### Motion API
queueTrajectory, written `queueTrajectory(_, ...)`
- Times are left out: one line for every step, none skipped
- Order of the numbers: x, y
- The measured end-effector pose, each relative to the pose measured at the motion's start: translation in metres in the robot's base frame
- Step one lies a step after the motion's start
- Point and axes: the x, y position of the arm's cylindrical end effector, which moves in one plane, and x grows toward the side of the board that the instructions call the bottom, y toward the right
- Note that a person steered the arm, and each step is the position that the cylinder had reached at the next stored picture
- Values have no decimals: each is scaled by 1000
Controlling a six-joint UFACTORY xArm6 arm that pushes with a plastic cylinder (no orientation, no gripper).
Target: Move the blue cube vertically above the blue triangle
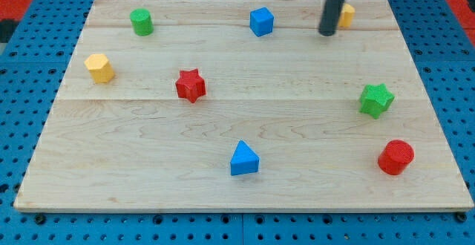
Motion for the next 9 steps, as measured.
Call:
queueTrajectory(-18,-65)
queueTrajectory(-19,-102)
queueTrajectory(-3,-106)
queueTrajectory(19,-105)
queueTrajectory(22,-105)
queueTrajectory(22,-105)
queueTrajectory(23,-105)
queueTrajectory(25,-105)
queueTrajectory(30,-105)
